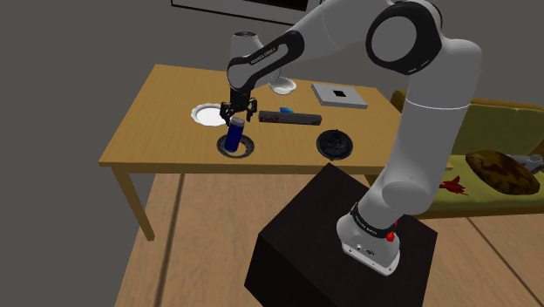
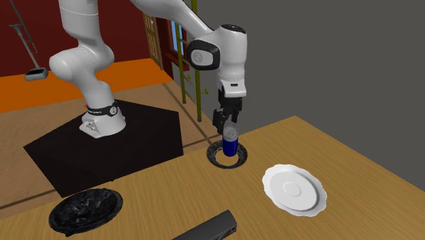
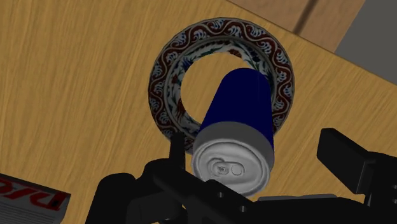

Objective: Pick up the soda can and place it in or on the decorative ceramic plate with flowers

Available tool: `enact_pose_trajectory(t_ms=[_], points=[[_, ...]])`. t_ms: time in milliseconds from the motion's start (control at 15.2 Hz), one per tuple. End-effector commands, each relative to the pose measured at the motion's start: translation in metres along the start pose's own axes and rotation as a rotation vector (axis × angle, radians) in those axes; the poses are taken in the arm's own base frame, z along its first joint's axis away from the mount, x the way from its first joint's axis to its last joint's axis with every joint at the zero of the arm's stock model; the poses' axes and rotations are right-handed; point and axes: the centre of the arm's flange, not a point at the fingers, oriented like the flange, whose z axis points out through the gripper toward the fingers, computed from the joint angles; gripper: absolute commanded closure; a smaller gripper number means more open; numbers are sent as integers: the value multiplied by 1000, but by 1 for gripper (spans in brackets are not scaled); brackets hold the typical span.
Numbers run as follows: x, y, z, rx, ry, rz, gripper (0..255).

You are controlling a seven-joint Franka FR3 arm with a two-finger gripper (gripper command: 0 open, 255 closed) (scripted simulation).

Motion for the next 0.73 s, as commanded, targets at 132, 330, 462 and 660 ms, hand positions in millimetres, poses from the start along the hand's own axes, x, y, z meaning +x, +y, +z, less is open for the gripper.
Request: enact_pose_trajectory(t_ms=[132,330,462,660], points=[[0,1,-44,0,0,0,0],[0,1,-44,0,0,0,0],[0,1,-44,0,0,0,0],[0,1,-43,0,0,0,0]])
